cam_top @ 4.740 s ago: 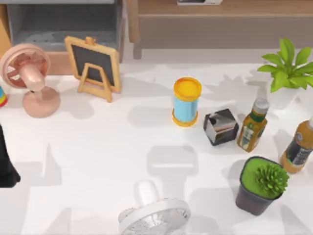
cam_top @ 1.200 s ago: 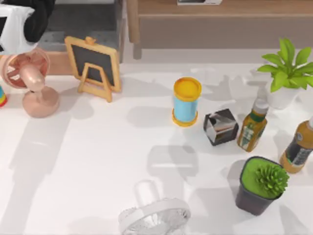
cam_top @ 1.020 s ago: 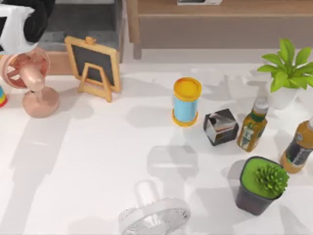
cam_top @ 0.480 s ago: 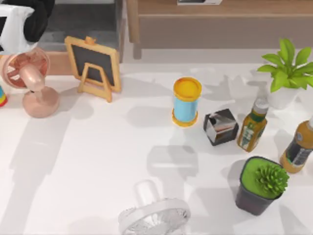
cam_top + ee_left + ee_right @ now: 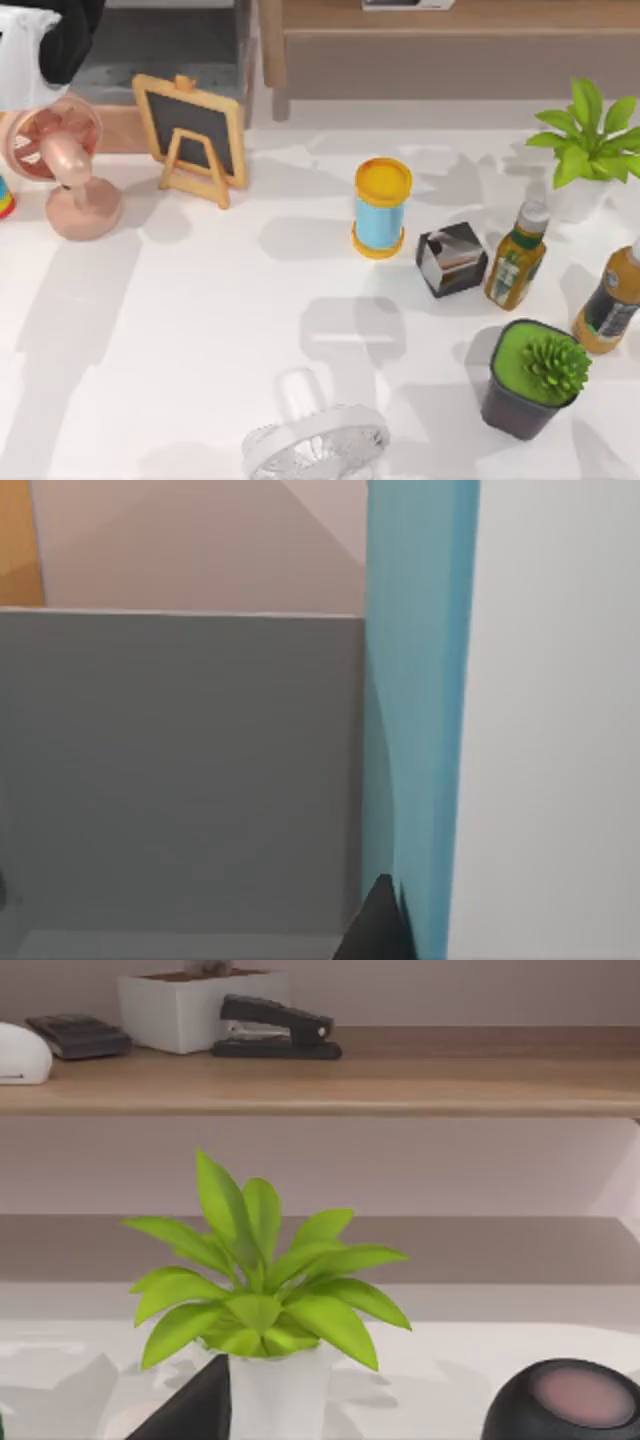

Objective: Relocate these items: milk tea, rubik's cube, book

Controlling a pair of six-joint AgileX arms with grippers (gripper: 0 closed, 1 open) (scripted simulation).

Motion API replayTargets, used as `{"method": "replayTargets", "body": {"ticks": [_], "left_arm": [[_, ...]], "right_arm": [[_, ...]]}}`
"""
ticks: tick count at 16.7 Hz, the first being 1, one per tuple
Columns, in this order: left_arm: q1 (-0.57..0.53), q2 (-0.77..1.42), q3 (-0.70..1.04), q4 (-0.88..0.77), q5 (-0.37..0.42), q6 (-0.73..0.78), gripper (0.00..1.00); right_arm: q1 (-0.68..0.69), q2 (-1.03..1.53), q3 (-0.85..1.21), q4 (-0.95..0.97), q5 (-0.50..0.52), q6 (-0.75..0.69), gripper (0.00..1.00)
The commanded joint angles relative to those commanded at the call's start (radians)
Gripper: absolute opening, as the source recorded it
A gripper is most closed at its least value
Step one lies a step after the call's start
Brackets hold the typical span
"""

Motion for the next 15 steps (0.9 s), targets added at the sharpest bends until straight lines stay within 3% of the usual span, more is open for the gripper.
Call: {"method": "replayTargets", "body": {"ticks": [4, 7, 11, 15], "left_arm": [[0.003, -0.004, -0.002, 0.0, 0.005, 0.011, 0.0], [0.015, -0.077, -0.034, 0.0, 0.051, 0.099, 0.0], [0.091, -0.253, -0.064, 0.028, 0.165, 0.331, 0.0], [0.24, -0.436, -0.115, 0.064, 0.306, 0.646, 0.0]], "right_arm": [[0.0, 0.0, 0.0, 0.0, 0.0, 0.0, 1.0], [0.0, 0.0, 0.0, 0.0, 0.0, 0.0, 1.0], [0.0, 0.0, 0.0, 0.0, 0.0, 0.0, 1.0], [0.0, 0.0, 0.0, 0.0, 0.0, 0.0, 1.0]]}}
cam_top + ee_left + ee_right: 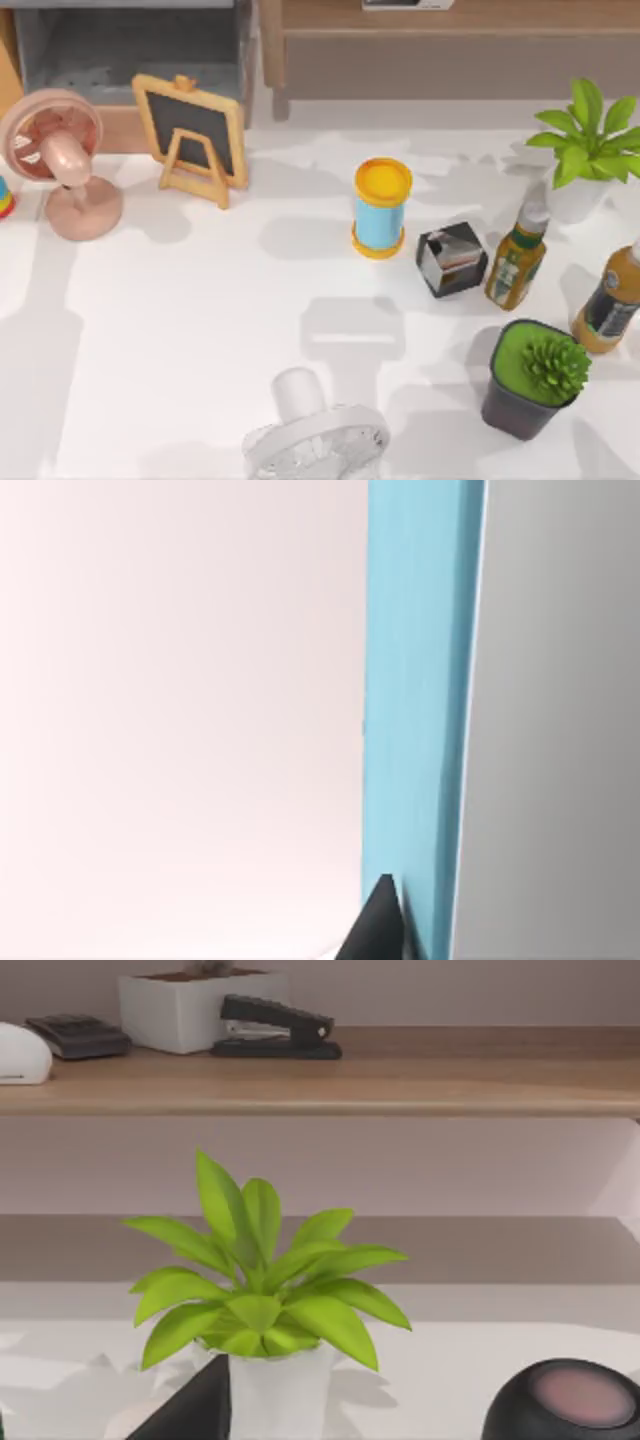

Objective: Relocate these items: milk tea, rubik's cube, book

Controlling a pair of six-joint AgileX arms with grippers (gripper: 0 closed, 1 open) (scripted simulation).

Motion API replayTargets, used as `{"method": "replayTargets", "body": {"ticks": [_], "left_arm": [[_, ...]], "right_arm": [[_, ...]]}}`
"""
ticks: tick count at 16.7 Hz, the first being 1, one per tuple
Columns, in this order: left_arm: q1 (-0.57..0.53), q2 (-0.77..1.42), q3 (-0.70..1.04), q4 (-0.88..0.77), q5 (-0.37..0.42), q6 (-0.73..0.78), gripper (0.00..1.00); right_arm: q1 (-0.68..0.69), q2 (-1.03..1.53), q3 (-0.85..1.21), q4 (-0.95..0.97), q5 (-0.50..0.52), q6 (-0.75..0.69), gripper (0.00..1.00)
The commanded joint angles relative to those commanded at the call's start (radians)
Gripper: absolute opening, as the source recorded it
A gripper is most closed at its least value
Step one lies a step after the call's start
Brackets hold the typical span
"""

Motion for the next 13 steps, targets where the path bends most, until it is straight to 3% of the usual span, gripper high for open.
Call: {"method": "replayTargets", "body": {"ticks": [6, 13], "left_arm": [[0.317, -0.124, -0.212, 0.004, 0.213, 0.542, 0.0], [0.653, -0.018, -0.572, -0.053, 0.428, 1.119, 0.0]], "right_arm": [[0.0, 0.0, 0.0, 0.0, 0.0, 0.0, 1.0], [0.0, 0.0, 0.0, 0.0, 0.0, 0.0, 1.0]]}}
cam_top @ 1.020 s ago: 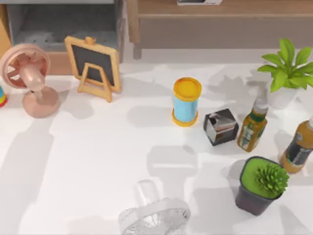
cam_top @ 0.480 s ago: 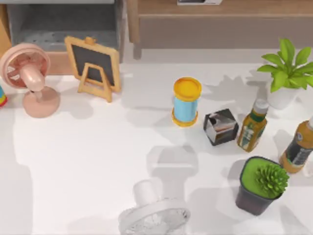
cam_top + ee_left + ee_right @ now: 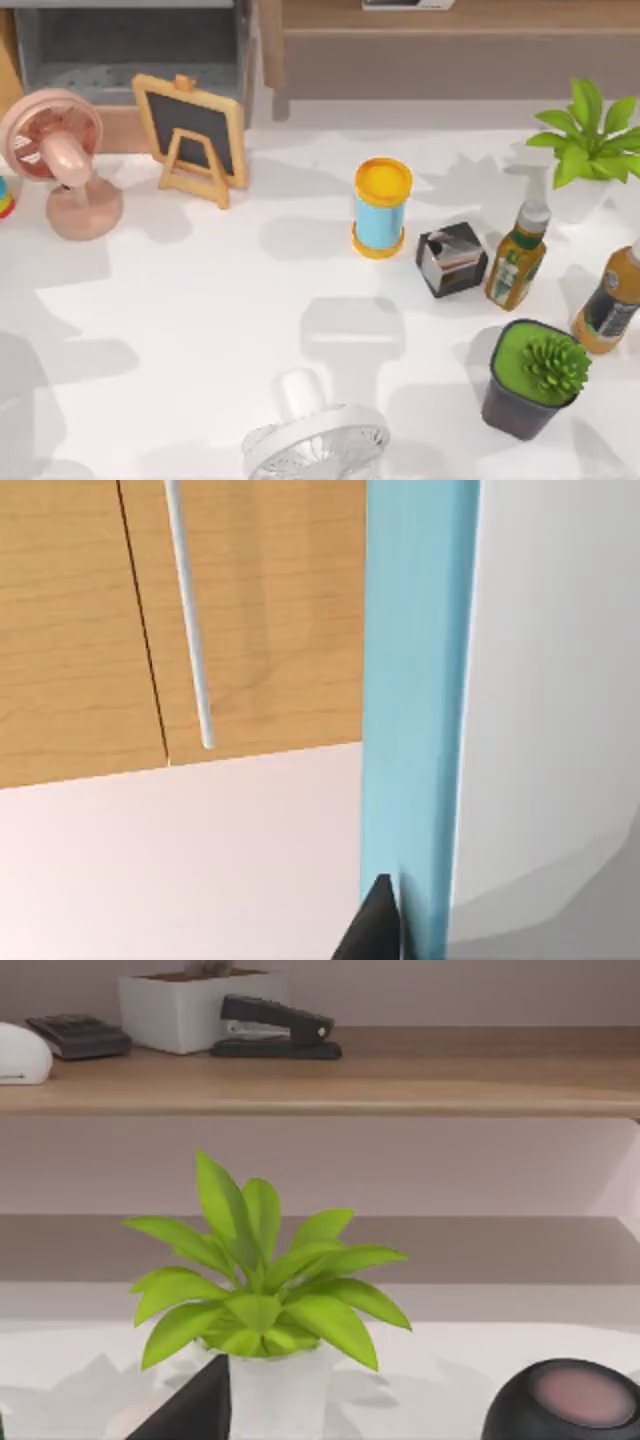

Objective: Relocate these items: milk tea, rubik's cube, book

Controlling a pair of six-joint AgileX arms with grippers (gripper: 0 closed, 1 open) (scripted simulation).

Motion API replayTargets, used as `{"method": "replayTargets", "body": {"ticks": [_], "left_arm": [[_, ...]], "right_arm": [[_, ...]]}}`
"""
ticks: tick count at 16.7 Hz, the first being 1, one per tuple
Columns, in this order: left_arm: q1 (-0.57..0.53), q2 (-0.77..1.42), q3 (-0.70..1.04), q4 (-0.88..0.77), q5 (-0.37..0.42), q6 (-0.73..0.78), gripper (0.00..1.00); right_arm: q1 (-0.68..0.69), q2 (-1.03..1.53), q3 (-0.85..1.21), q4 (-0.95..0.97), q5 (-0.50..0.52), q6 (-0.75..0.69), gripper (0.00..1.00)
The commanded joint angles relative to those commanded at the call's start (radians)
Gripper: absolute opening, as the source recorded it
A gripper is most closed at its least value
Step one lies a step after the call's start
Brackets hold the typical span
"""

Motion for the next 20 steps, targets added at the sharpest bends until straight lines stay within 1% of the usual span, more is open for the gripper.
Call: {"method": "replayTargets", "body": {"ticks": [3, 5, 7, 13, 20], "left_arm": [[0.087, 0.083, -0.136, -0.027, 0.072, 0.179, 0.0], [0.116, 0.131, -0.206, -0.043, 0.111, 0.265, 0.0], [0.124, 0.165, -0.252, -0.053, 0.14, 0.318, 0.0], [0.12, 0.166, -0.255, -0.054, 0.15, 0.334, 0.0], [0.11, 0.197, -0.257, -0.036, 0.139, 0.321, 0.0]], "right_arm": [[0.0, 0.0, 0.0, 0.0, 0.0, 0.0, 1.0], [0.0, 0.0, 0.0, 0.0, 0.0, 0.0, 1.0], [0.0, 0.0, 0.0, 0.0, 0.0, 0.0, 1.0], [0.0, 0.0, 0.0, 0.0, 0.0, 0.0, 1.0], [0.0, 0.0, 0.0, 0.0, 0.0, 0.0, 1.0]]}}
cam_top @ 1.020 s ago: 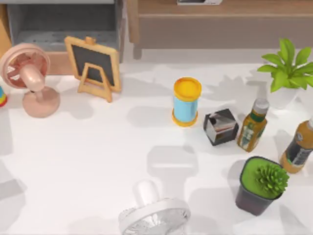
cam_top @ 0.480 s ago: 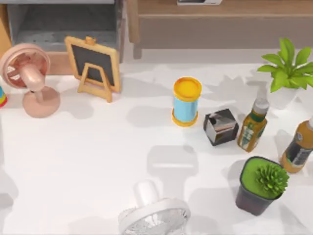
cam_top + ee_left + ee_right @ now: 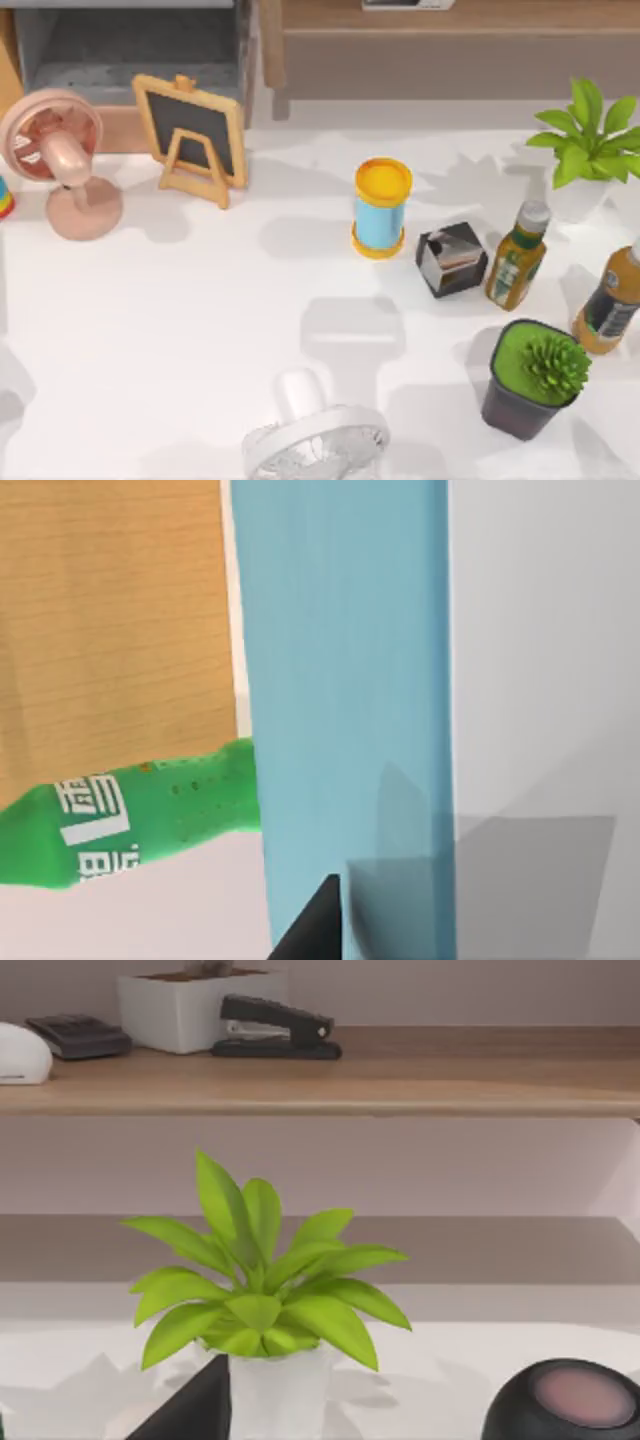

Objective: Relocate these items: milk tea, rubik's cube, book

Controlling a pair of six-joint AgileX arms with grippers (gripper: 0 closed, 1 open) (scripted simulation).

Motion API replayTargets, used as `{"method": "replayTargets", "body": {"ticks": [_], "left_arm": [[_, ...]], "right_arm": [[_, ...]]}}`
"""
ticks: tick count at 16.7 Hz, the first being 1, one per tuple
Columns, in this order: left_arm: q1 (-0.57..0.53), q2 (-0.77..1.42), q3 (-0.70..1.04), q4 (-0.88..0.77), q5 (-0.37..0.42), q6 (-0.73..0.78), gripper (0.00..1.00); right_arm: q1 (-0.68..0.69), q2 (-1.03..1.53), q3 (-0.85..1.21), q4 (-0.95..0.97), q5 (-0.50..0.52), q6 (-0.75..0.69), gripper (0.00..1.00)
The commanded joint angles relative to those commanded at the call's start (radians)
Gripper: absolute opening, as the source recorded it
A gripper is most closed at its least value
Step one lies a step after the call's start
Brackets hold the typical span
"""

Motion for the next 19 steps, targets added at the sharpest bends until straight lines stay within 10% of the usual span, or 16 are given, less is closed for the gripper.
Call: {"method": "replayTargets", "body": {"ticks": [13, 19], "left_arm": [[0.0, 0.0, 0.0, 0.0, 0.0, 0.0, 0.98], [0.0, 0.0, 0.0, 0.0, 0.0, 0.0, 1.0]], "right_arm": [[0.0, 0.0, 0.0, 0.0, 0.0, 0.0, 1.0], [0.0, 0.0, 0.0, 0.0, 0.0, 0.0, 1.0]]}}
